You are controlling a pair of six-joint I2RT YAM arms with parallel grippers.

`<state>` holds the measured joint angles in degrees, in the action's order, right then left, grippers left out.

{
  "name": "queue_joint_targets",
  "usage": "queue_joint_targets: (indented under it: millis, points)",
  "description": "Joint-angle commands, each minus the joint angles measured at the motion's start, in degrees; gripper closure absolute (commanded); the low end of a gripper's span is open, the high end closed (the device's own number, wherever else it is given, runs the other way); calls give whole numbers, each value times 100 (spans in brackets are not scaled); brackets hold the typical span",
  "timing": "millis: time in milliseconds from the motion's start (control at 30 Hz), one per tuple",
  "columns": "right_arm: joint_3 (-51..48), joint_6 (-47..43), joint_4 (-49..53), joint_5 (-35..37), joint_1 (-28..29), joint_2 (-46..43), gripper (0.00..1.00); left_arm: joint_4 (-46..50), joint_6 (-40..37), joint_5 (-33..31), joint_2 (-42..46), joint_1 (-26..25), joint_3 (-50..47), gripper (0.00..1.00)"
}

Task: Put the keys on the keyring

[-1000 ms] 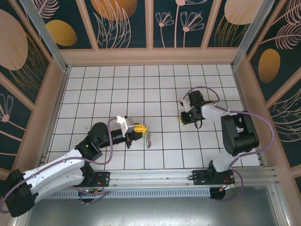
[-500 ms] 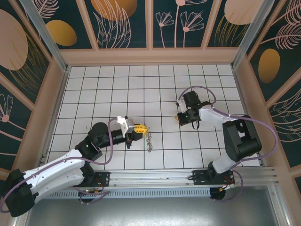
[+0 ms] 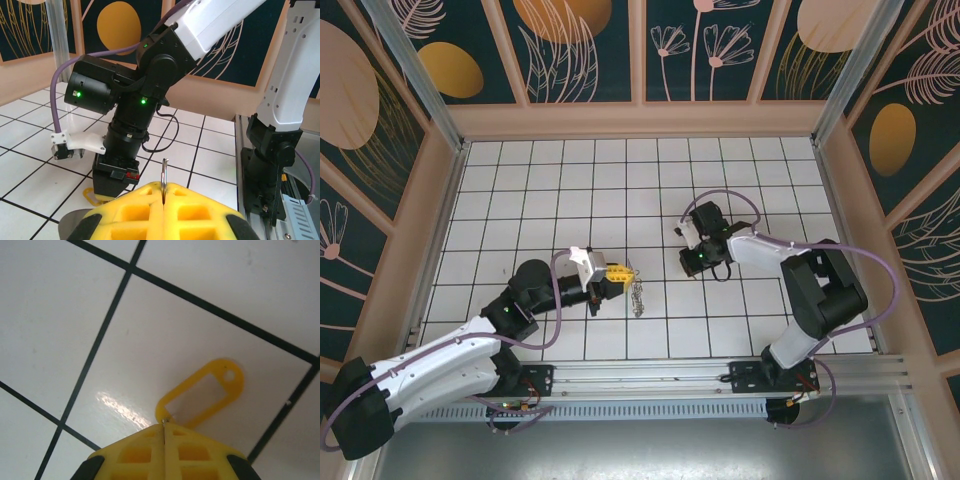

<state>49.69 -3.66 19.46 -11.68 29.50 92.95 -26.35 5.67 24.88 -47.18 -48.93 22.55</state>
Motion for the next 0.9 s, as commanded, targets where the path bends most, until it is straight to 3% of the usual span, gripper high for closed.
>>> queue_joint_targets:
  millis: [0,267,500,867]
  points:
    - [-103,129,-60,29,30,117,100,-116,22,8,-69,-18,147,100]
    - [-136,173,-4,201,30,99,100,-133,30,-29,-54,-16,110,100]
    - [-121,190,43,280,30,113,90,-143,13,-18,-72,-20,119,100]
    - [-92,174,64,262,30,92,92,-118,-4,-54,-37,-20,108,100]
